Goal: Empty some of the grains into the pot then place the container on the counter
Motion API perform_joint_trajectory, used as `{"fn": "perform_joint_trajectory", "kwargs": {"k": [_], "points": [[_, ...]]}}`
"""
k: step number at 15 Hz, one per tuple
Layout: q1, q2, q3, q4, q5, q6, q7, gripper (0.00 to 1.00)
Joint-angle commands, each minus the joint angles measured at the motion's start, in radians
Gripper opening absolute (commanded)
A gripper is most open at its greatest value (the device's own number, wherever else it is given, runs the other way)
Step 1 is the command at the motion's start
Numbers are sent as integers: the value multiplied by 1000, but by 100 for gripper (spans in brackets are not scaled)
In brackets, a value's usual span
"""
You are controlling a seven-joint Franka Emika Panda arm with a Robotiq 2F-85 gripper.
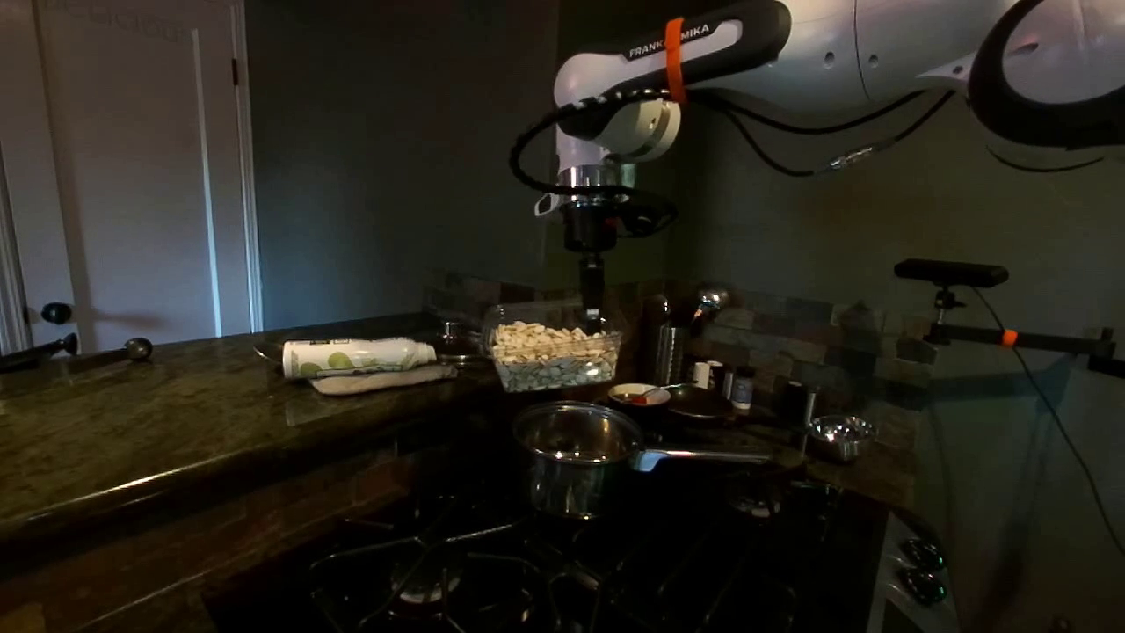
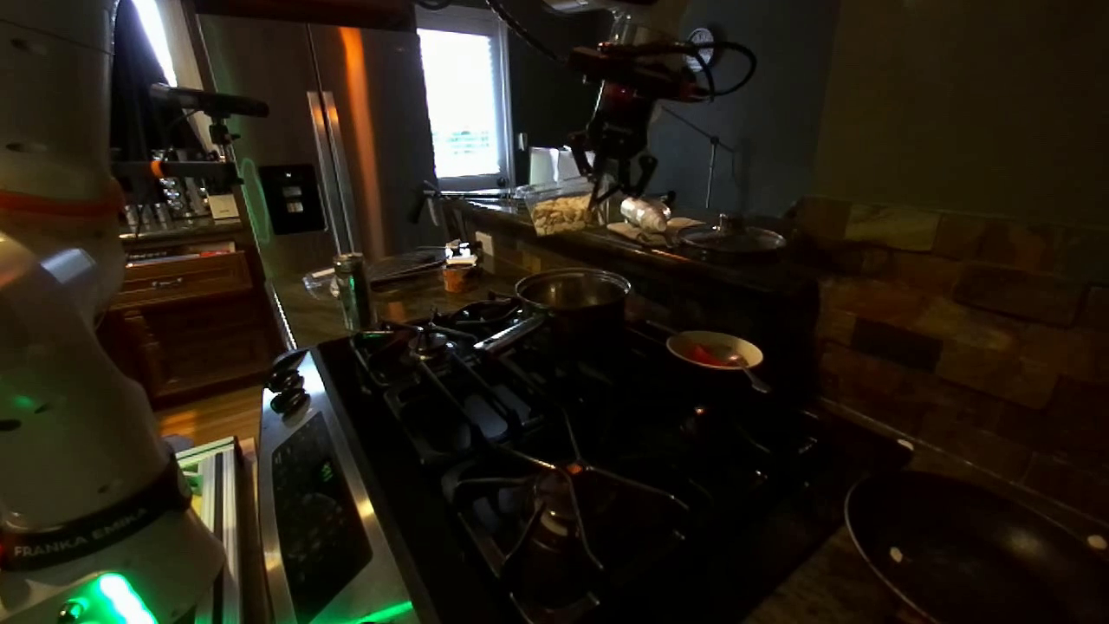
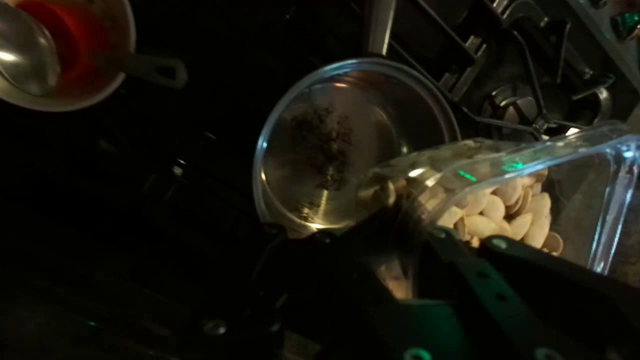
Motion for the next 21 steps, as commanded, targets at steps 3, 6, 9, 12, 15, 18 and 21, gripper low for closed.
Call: {"fn": "perform_joint_trajectory", "kwargs": {"k": [3, 6, 9, 12, 15, 18, 21], "points": [[-8, 20, -33, 25, -142, -10, -41, 1], [-4, 24, -37, 13, -216, -8, -36, 1], [7, 28, -36, -5, -289, 3, -14, 1], [-6, 40, -31, 8, -264, -4, -19, 4], [2, 27, -32, -16, -295, 32, -1, 1], [11, 16, -36, -37, -358, 70, 1, 1], [20, 11, -36, -55, -416, 95, 4, 1]]}}
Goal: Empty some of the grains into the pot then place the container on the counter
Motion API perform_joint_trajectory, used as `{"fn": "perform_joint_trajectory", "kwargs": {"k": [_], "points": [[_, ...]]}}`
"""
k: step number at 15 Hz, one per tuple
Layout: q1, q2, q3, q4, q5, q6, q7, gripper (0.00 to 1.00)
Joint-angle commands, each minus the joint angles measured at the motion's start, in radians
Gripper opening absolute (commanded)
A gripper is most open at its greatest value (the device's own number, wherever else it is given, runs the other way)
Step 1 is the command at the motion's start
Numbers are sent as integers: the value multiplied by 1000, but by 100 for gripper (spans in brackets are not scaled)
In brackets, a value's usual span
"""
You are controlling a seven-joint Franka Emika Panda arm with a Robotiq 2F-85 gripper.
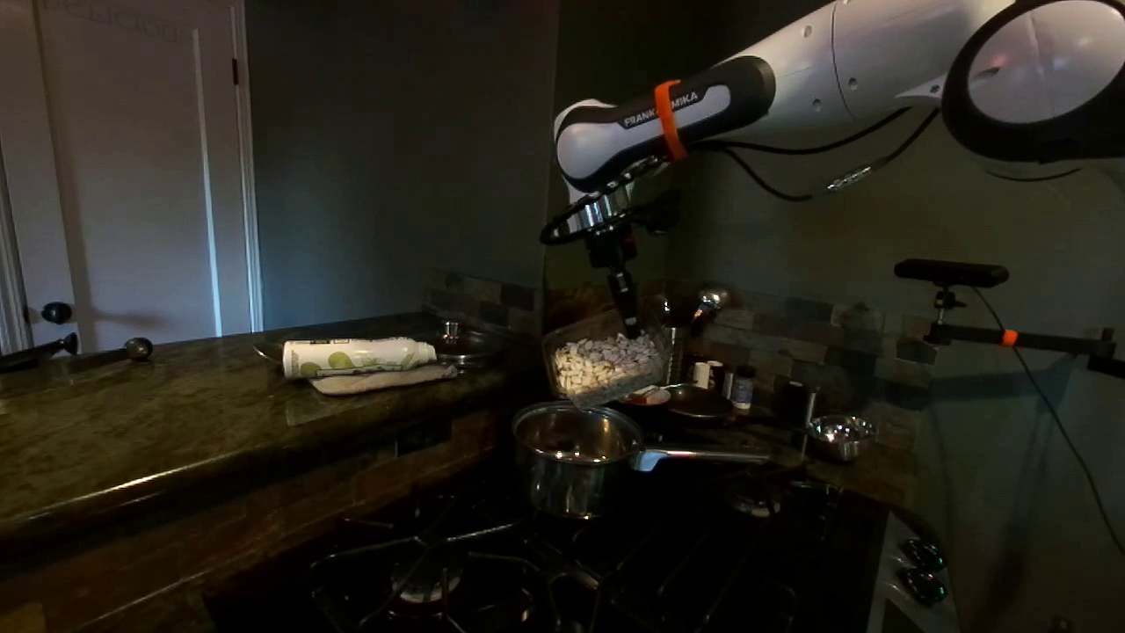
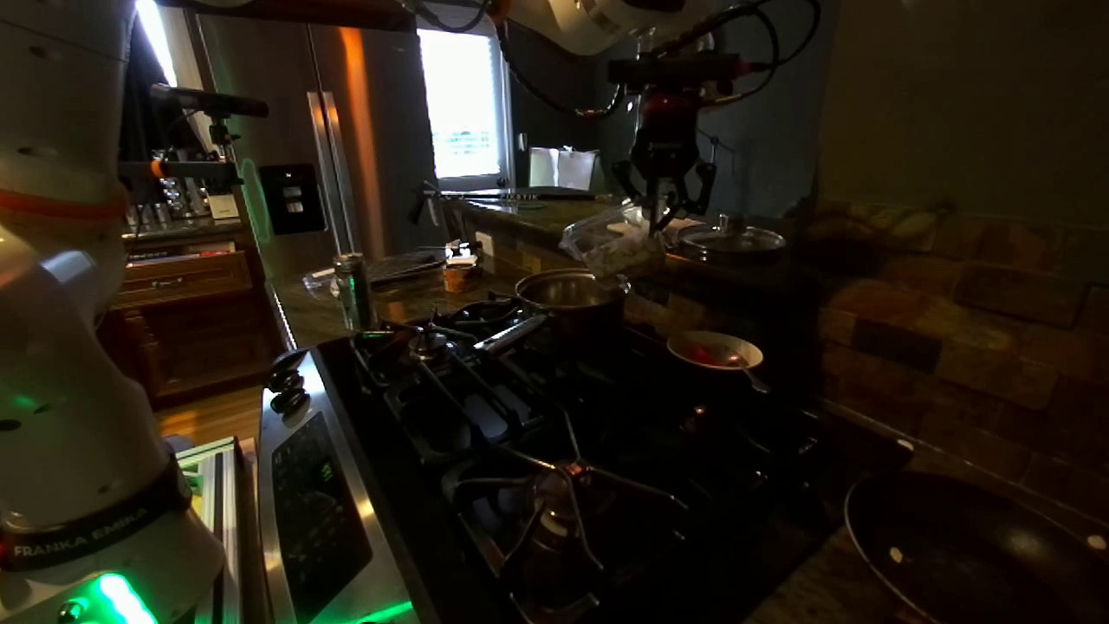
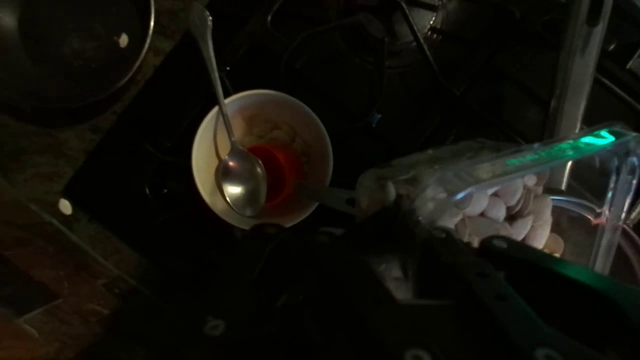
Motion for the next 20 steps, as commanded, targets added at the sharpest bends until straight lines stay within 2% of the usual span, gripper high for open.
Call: {"fn": "perform_joint_trajectory", "kwargs": {"k": [1, 7, 15, 17, 18, 20], "points": [[21, -37, -2, -56, -68, 31, 19, 1], [49, -82, 8, -118, -111, 6, 21, 1], [96, -121, 29, -189, -157, 2, 117, 1], [108, -117, 38, -186, -138, 0, 156, 1], [92, -86, 33, -150, -131, 3, 115, 1], [96, -84, 37, -151, -131, 3, 120, 4]]}}
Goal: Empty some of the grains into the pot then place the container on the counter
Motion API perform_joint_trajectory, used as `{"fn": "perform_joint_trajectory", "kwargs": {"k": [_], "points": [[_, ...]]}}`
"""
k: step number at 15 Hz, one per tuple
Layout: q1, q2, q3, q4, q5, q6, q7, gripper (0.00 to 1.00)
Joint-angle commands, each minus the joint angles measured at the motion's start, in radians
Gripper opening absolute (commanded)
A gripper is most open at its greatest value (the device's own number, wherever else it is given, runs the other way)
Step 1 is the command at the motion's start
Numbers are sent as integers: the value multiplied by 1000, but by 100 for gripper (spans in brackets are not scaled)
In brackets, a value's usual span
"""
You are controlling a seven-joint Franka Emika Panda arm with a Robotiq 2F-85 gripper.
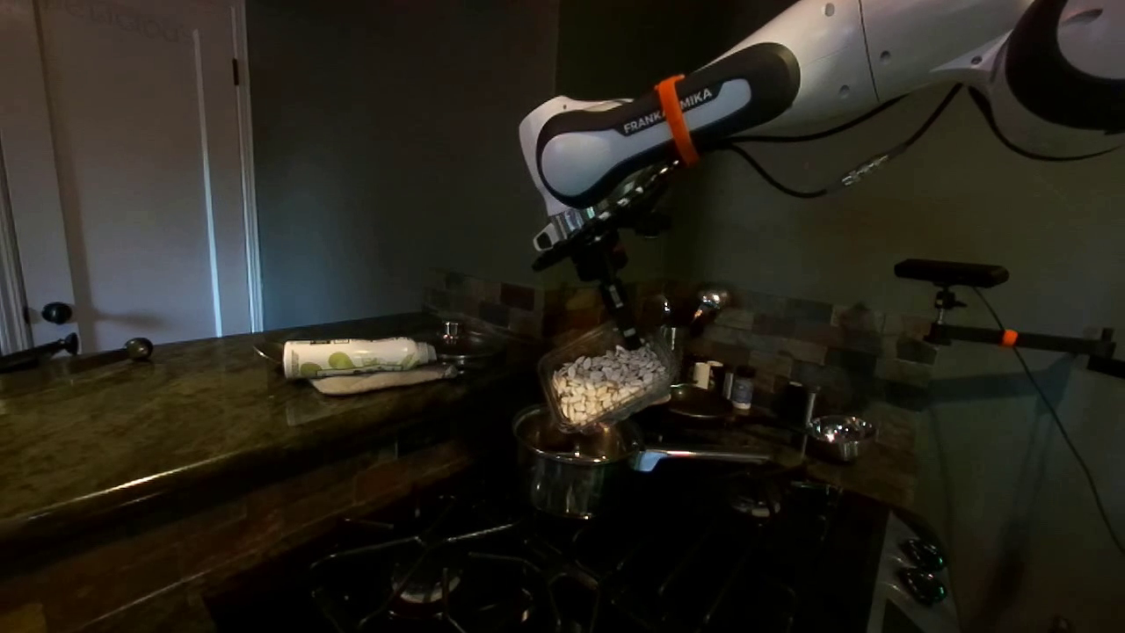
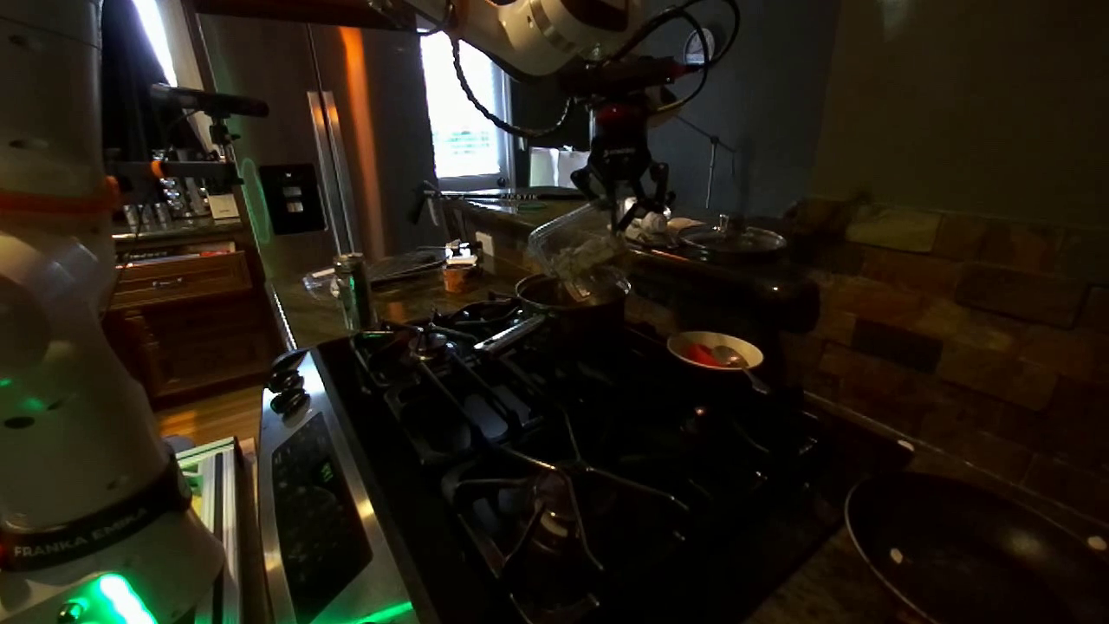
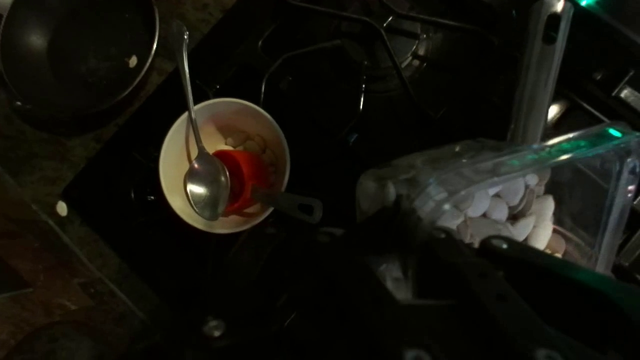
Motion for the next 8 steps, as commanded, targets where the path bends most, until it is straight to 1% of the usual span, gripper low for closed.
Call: {"fn": "perform_joint_trajectory", "kwargs": {"k": [1, 3, 8], "points": [[-5, 2, 3, 3, 0, -3, 0, 1], [5, 7, 5, -4, -36, 0, 13, 1], [32, 37, 20, 4, -67, -7, 36, 1]]}}
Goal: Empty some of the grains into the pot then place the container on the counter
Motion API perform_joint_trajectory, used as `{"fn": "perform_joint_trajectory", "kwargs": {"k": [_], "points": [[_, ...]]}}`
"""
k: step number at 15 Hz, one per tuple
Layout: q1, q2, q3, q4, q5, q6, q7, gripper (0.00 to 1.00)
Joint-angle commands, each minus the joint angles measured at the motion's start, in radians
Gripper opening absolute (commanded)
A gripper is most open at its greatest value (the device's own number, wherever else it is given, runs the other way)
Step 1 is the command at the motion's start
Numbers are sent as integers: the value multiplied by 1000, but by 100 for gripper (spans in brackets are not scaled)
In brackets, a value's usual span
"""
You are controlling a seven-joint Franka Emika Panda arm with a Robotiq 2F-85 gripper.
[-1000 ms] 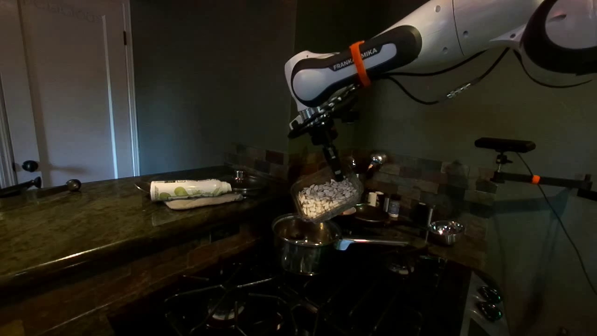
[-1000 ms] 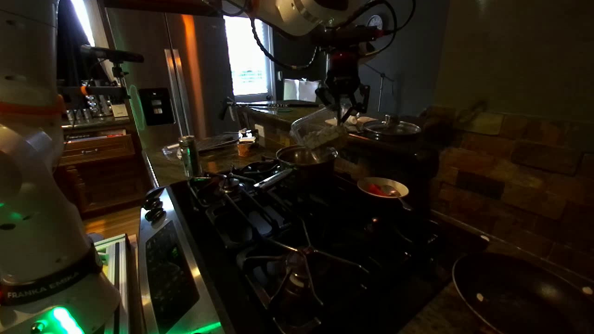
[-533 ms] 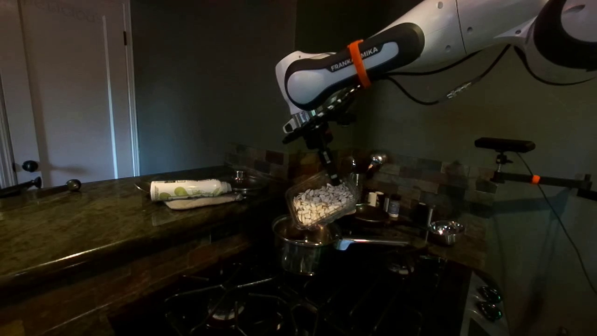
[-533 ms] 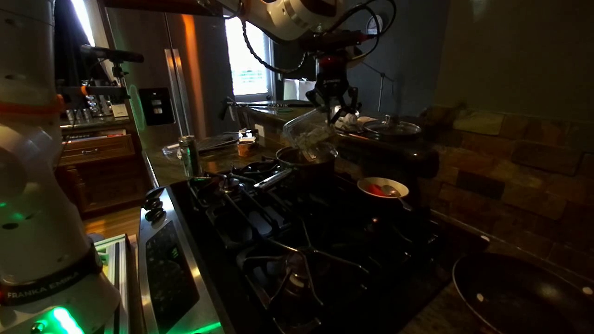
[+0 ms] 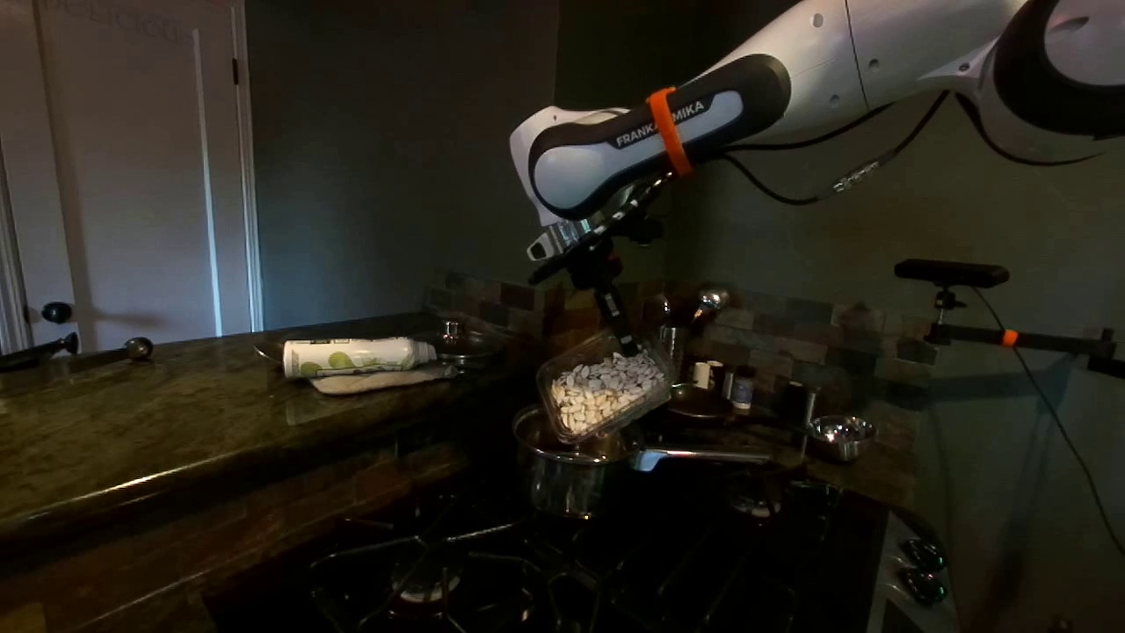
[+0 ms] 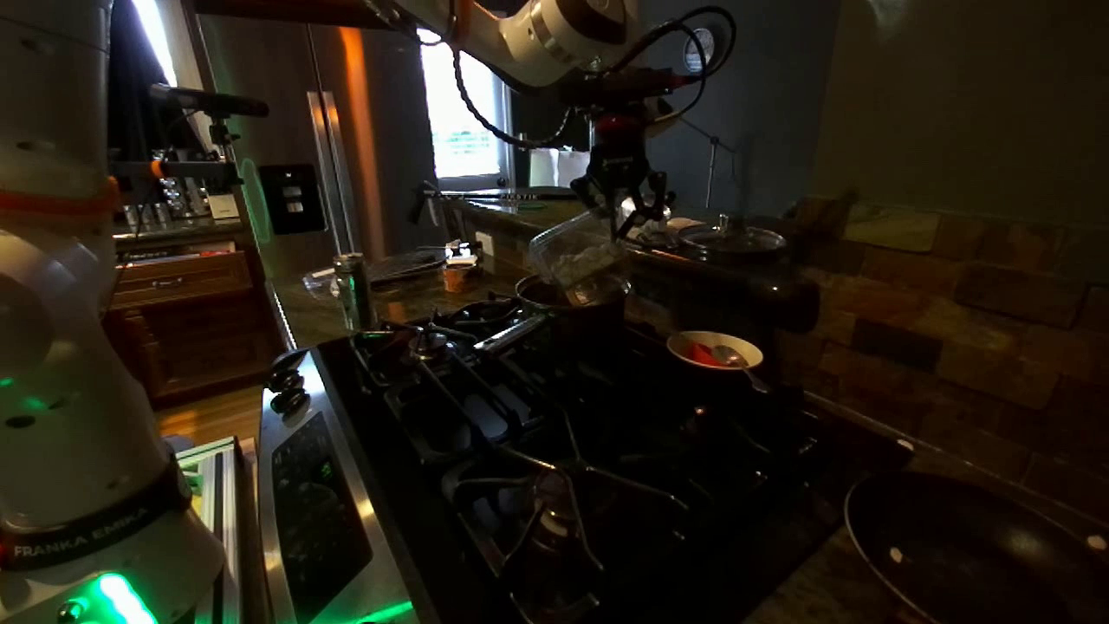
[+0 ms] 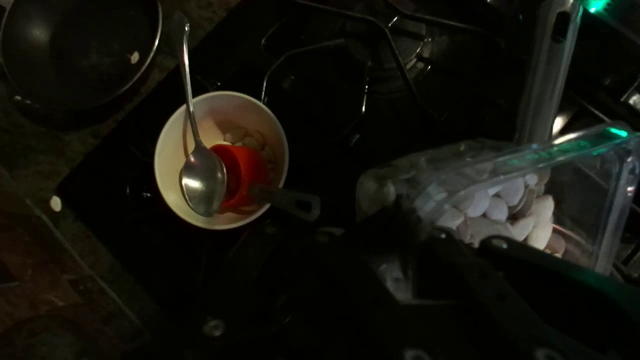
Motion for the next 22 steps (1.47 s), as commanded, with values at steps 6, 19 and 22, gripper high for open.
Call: {"fn": "perform_joint_trajectory", "kwargs": {"k": [6, 19, 22], "points": [[57, 54, 22, 17, -113, 13, 107, 1], [54, 42, 26, 41, -144, 26, 148, 1], [56, 16, 23, 34, -167, 41, 163, 1]]}}
